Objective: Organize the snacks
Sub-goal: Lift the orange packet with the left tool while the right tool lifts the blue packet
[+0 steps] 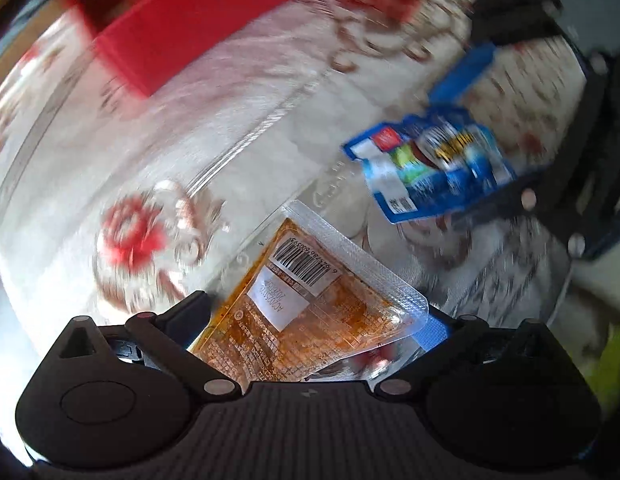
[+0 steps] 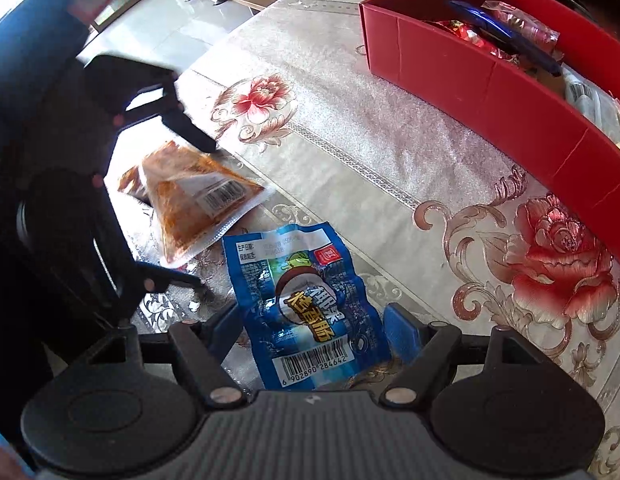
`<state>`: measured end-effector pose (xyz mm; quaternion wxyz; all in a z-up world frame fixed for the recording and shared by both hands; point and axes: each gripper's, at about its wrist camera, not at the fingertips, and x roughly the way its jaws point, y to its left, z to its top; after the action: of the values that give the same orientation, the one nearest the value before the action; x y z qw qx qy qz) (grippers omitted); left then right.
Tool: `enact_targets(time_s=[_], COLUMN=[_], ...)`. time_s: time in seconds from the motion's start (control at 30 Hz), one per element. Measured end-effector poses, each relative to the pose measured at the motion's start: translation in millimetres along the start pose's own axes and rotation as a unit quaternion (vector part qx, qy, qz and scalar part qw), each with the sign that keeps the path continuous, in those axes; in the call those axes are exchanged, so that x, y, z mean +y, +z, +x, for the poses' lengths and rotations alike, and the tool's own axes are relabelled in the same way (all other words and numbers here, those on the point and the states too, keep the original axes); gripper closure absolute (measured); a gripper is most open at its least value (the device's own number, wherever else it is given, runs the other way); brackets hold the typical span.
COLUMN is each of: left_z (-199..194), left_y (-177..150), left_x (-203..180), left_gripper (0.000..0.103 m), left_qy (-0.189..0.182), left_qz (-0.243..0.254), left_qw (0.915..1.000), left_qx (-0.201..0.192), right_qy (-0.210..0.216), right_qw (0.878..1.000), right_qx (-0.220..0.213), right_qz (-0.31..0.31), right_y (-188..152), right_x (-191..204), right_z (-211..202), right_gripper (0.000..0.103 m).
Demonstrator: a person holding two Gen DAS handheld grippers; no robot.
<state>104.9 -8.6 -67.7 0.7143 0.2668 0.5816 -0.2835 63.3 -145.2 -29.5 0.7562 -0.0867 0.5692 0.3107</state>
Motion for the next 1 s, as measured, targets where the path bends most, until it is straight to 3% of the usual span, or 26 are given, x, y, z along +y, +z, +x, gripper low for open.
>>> enact_targets(time_s=[0.13,0.3,0.4,0.63,0.7,0.83,0.9,0.97,1.0], left_z=[-5.6,-15.8,-16.3,-19.9,-13.9,-11.2,-12.7,-20.2,-23.5], left_y=[-10.6,-9.4,-0.9,5.0,-1.1,-2.3,-3.7,-8.4,-11.3], left_x=[-9.8,-16.4,-16.7,-4.0,-3.1,-6.8,-9.0,-11.1,-9.2], left_gripper=[0.005,0.019,0.020,0.000,0.000,0.001,0.006,0.027,0.031], left_qy=[-0.003,0.000,0.007,0.002,0.012,0.017,0.019,0.019,0.012], left_qz=[-0.077,-0.142,-0.143,-0.137,-0.126,-0.105,-0.105,-0.103,-0.110], left_qw=[0.9962,0.9853,0.9844,0.9885,0.9911,0.9932,0.9931,0.9930,0.9923], left_qx=[-0.040,-0.095,-0.102,-0.064,-0.042,-0.046,-0.050,-0.056,-0.055], right_qy=[-0.010,-0.026,-0.036,-0.047,-0.048,-0.046,-0.044,-0.044,-0.045], right_qw=[1.000,0.999,0.999,0.997,0.997,0.998,0.998,0.998,0.997], right_qx=[-0.006,-0.018,-0.023,-0.024,-0.023,-0.023,-0.024,-0.025,-0.025], right_qz=[0.005,0.023,0.032,0.053,0.050,0.046,0.047,0.048,0.049], right_y=[-3.7,-7.5,-8.1,-13.2,-13.9,-13.7,-14.2,-13.5,-13.3], right_x=[-2.6,-12.5,-17.8,-30.2,-29.6,-27.8,-28.1,-29.3,-29.8], right_z=[-4.2,-11.6,-14.2,-13.8,-13.4,-13.6,-14.1,-13.1,-13.3], right_gripper=[0.030,0.030,0.030,0.030,0.030,0.030,0.030,0.030,0.031])
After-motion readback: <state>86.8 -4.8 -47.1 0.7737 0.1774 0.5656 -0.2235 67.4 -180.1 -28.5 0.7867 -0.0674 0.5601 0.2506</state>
